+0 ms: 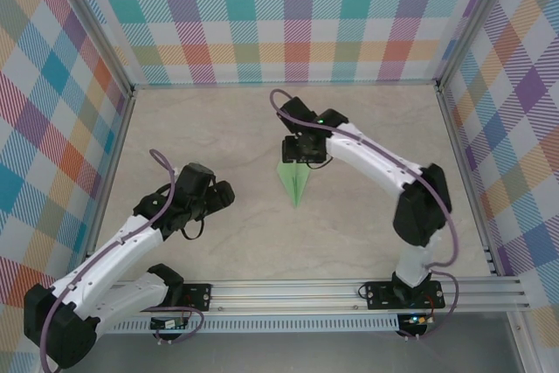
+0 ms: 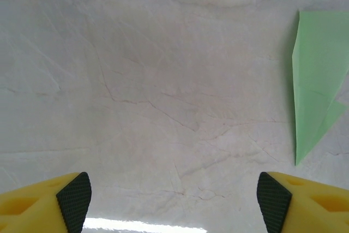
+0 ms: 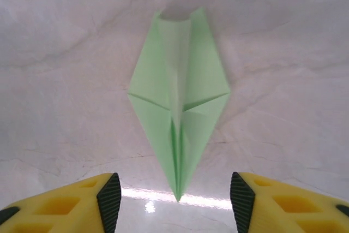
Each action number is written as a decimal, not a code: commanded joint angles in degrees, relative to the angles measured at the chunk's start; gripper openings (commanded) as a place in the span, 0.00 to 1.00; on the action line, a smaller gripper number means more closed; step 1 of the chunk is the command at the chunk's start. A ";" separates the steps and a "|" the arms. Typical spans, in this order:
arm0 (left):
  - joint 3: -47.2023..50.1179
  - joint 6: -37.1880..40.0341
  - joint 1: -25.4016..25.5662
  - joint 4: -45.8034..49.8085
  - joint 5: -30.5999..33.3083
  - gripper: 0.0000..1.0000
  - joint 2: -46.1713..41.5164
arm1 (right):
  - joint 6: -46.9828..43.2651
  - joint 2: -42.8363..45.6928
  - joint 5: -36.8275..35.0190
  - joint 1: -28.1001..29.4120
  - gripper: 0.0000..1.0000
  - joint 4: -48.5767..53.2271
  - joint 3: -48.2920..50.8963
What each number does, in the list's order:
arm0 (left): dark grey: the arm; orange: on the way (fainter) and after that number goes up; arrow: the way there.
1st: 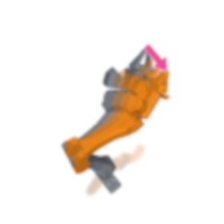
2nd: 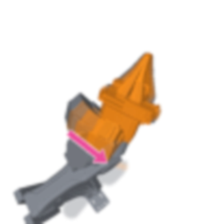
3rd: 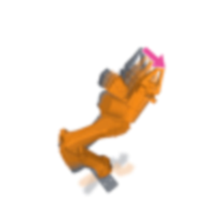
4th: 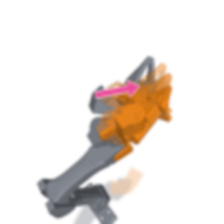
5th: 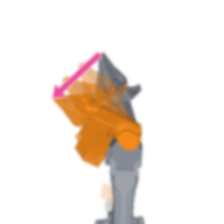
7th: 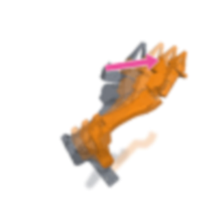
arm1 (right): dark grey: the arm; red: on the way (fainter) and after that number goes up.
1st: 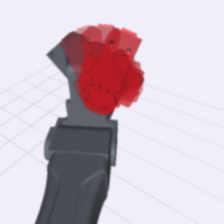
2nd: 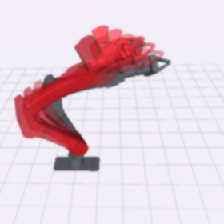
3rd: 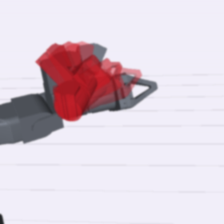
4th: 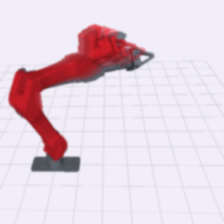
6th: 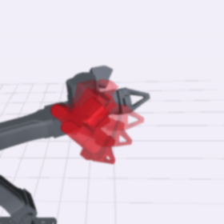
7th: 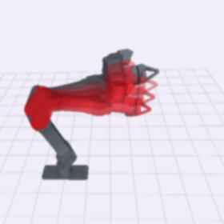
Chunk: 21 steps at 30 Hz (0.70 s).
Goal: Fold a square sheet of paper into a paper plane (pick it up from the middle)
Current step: Move a paper plane to the center of the table, then reset both arms
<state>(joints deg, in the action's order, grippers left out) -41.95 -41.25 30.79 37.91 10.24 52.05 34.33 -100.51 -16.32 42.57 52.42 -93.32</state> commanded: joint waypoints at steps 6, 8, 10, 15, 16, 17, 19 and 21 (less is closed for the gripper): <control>-4.04 7.33 -1.56 1.91 20.19 0.98 -2.13 | -1.23 28.49 -28.94 -1.80 0.82 -10.12 22.38; -4.64 8.47 -2.27 1.99 24.33 1.00 -0.54 | -2.02 33.07 -33.23 -3.70 0.85 -12.79 28.14; -4.58 9.51 -3.75 1.35 28.36 1.00 1.94 | -6.66 36.60 -36.23 -6.57 0.90 -19.77 35.97; -3.07 14.07 -11.08 -6.05 28.36 1.00 7.09 | -16.97 37.61 -35.25 -15.54 0.96 -32.99 50.23; -2.87 14.92 -12.12 -7.49 28.95 1.00 8.05 | -18.03 36.90 -34.73 -17.45 0.96 -34.47 51.85; -2.58 16.05 -13.15 -9.24 29.16 1.00 8.80 | -18.95 36.27 -33.76 -19.30 0.96 -35.33 52.74; -0.51 20.88 -14.75 -15.53 29.70 1.00 10.43 | -20.85 35.18 -30.66 -22.75 0.96 -38.67 55.10; 1.75 23.94 -15.54 -20.74 30.60 1.00 11.84 | -22.84 34.21 -23.26 -26.64 0.96 -45.93 58.60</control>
<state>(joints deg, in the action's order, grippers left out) -43.22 -24.27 16.53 26.35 37.74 62.48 16.69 -65.82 -45.67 18.96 18.72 -37.19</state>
